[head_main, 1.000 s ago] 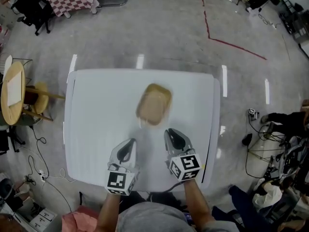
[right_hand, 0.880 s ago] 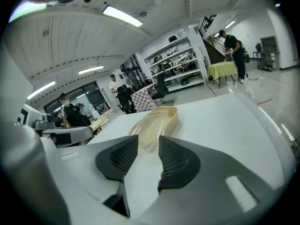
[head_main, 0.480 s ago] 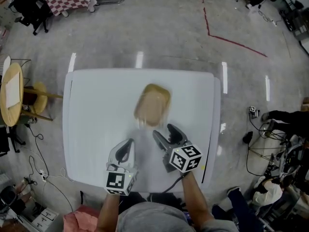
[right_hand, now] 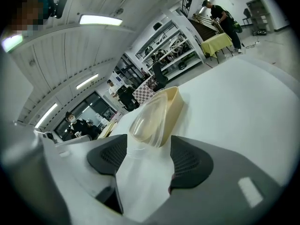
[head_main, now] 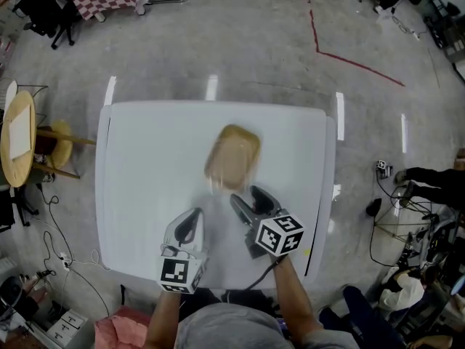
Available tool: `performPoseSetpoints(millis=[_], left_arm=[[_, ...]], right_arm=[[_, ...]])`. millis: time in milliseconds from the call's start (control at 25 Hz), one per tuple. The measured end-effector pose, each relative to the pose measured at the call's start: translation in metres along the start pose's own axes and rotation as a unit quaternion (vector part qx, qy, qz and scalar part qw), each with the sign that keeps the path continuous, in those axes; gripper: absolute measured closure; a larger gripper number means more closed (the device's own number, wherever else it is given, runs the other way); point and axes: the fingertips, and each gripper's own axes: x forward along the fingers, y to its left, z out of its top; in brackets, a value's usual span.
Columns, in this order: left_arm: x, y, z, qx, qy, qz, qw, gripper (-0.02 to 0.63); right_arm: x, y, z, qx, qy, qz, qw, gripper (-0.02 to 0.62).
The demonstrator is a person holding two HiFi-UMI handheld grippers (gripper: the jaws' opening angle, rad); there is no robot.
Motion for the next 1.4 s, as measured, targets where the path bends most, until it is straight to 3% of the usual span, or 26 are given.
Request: performPoseSetpoints(millis=[840,1160,1400], left_arm=[[-0.013,0.000,0.004,-0.001,-0.009,0.002,1.0000,0.595],[-0.019,0.002,0.001,0.000,-0.011,0.003,0.9999,0.595],[-0.023,0.005,0.002,-0.003,-0.014,0.004,0.9999,0.595]], right_arm=[[-0.010,0.003,0.002,0.026,-0.009,-0.001,1.000,0.528],[-0.011,0.000,0.001,0.035,-0.014,-0.011,0.999,0.584],[-0.012,0.002,0.003,0.036,-0.020,-0.016,0.999,0.589]])
